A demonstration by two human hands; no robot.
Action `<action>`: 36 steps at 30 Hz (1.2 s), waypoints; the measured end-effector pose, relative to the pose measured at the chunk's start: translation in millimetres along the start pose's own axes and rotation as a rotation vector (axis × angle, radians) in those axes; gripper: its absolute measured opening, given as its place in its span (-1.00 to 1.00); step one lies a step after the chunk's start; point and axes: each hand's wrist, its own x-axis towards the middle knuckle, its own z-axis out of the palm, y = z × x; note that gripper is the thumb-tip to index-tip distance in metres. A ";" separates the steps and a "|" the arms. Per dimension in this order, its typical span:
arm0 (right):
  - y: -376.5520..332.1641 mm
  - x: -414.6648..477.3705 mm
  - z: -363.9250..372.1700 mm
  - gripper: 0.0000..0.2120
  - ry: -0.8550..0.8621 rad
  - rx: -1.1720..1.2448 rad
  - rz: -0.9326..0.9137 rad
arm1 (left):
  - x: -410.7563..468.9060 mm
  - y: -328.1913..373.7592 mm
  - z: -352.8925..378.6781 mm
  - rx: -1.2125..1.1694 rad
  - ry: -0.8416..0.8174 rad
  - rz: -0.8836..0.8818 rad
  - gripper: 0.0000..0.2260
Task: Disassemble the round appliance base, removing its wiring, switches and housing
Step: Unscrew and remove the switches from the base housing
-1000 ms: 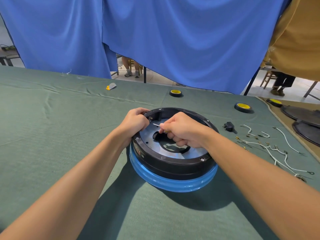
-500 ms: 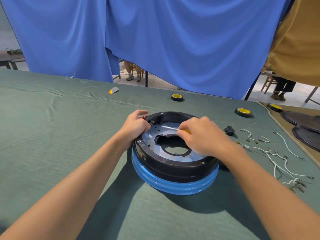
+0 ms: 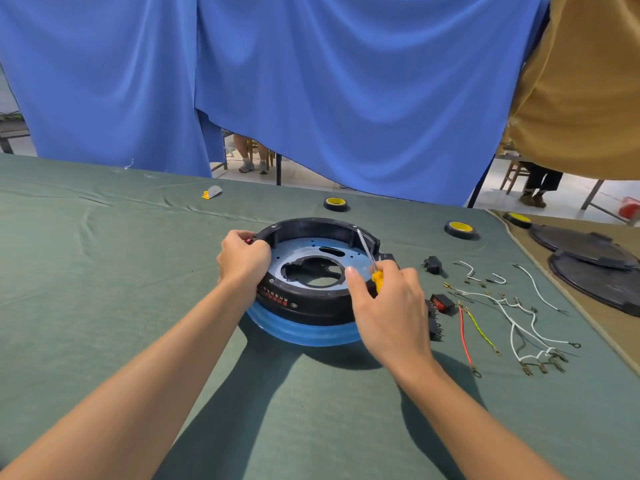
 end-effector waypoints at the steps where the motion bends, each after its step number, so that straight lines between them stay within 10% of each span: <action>1: -1.2 1.3 4.7 -0.63 -0.045 0.023 0.047 | -2.6 0.3 1.0 0.010 0.032 -0.007 -0.75; 6: 0.7 16.0 18.2 -0.90 -0.035 0.166 0.111 | -14.7 0.0 0.4 0.048 0.060 0.000 -0.81; 20: -4.2 21.3 24.1 -0.48 0.002 0.276 0.339 | -31.3 -5.2 -5.7 0.341 0.168 0.148 -0.80; 27: 11.0 56.7 12.3 -0.89 -0.162 0.497 0.343 | -51.0 -11.6 -1.3 0.409 0.172 0.237 -0.83; 36: 16.3 42.6 5.5 -0.56 0.000 0.313 0.388 | -30.0 -22.0 -11.5 0.522 0.105 0.928 -0.85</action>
